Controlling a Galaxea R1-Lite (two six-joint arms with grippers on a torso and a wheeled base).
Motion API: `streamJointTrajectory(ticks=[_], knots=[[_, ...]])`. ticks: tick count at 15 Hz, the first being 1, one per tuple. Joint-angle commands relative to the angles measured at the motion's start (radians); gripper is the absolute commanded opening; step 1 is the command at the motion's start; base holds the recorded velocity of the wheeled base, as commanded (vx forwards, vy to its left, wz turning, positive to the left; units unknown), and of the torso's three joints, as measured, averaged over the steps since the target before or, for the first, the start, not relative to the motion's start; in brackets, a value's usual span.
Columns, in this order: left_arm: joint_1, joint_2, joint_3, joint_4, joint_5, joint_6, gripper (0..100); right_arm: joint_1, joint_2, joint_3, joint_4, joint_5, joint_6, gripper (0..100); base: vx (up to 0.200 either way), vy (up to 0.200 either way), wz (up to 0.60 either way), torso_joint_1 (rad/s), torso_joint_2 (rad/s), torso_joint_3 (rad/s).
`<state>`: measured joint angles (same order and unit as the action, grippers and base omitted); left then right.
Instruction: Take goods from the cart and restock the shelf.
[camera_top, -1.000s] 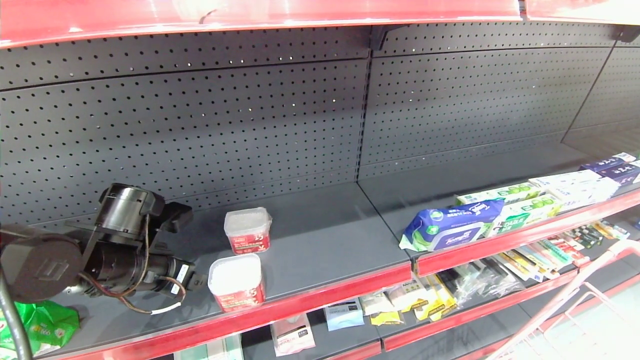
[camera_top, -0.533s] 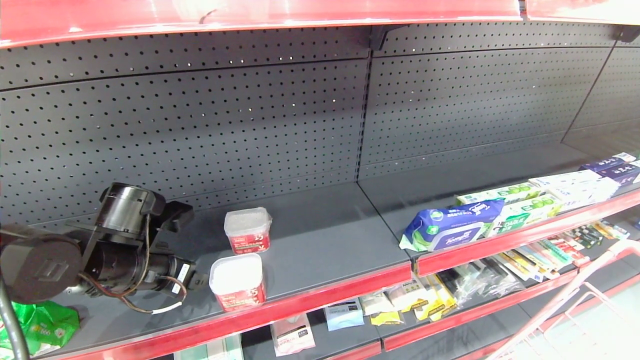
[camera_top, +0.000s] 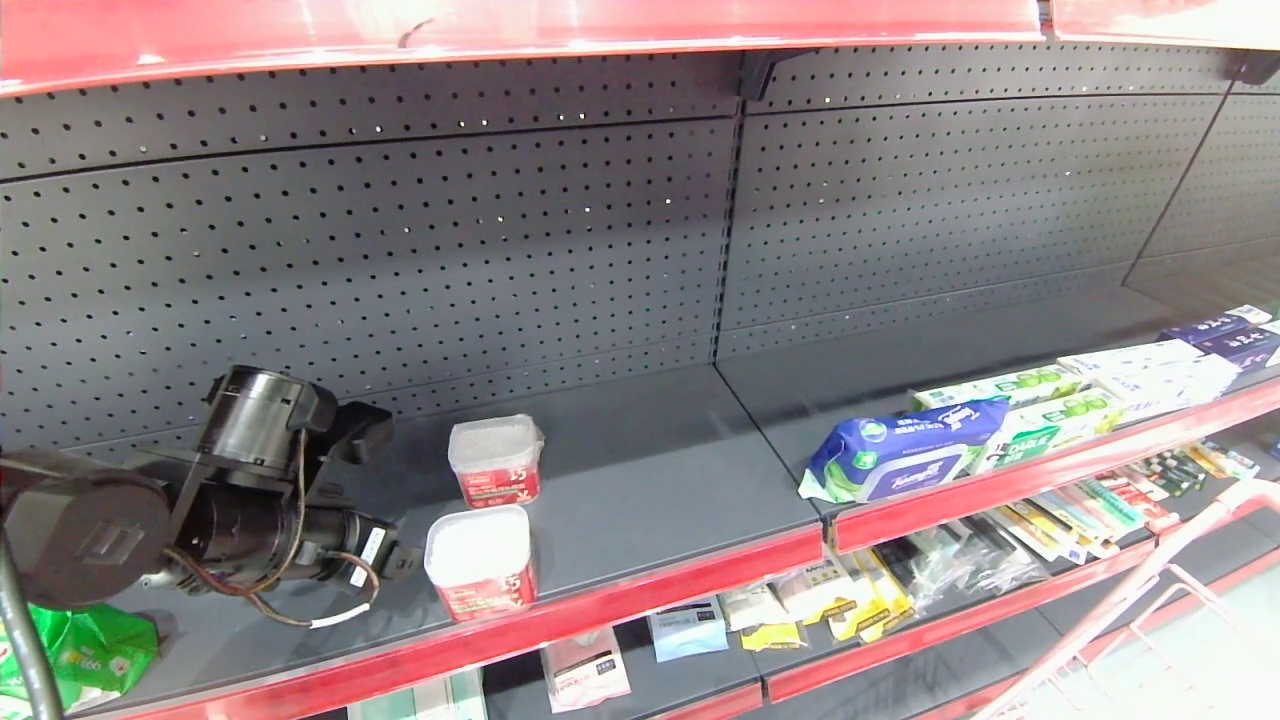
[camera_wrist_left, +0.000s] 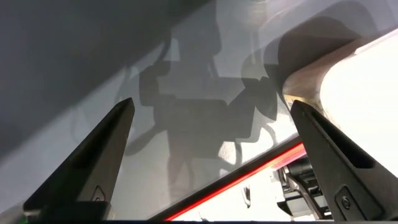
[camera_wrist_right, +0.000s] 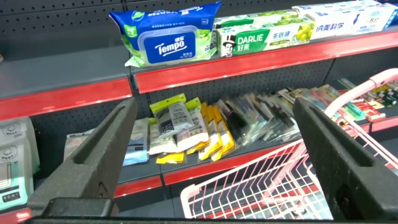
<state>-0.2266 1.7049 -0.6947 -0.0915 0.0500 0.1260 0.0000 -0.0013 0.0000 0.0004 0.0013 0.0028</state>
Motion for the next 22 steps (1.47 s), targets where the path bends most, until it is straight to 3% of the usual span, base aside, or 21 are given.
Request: streamJointTrajectory(ticks=[1, 19, 21, 22], knots=[[0.000, 0.004, 0.000, -0.002, 0.001, 0.000, 100, 0.000, 0.001, 0.000, 0.000, 0.000, 0.000, 100, 0.000, 0.000, 0.00, 0.000, 0.00, 0.000], [-0.017, -0.005, 0.006, -0.022, 0.007, -0.002, 100, 0.002, 0.001, 0.000, 0.000, 0.000, 0.000, 100, 0.000, 0.000, 0.00, 0.000, 0.00, 0.000], [0.006, -0.018, 0.006, -0.047, 0.010, -0.002, 100, 0.000, 0.001, 0.000, 0.000, 0.000, 0.000, 100, 0.000, 0.000, 0.00, 0.000, 0.00, 0.000], [0.069, -0.077, 0.009, -0.051, 0.002, 0.001, 100, 0.000, 0.001, 0.000, 0.001, 0.000, 0.000, 100, 0.000, 0.000, 0.00, 0.000, 0.00, 0.000]])
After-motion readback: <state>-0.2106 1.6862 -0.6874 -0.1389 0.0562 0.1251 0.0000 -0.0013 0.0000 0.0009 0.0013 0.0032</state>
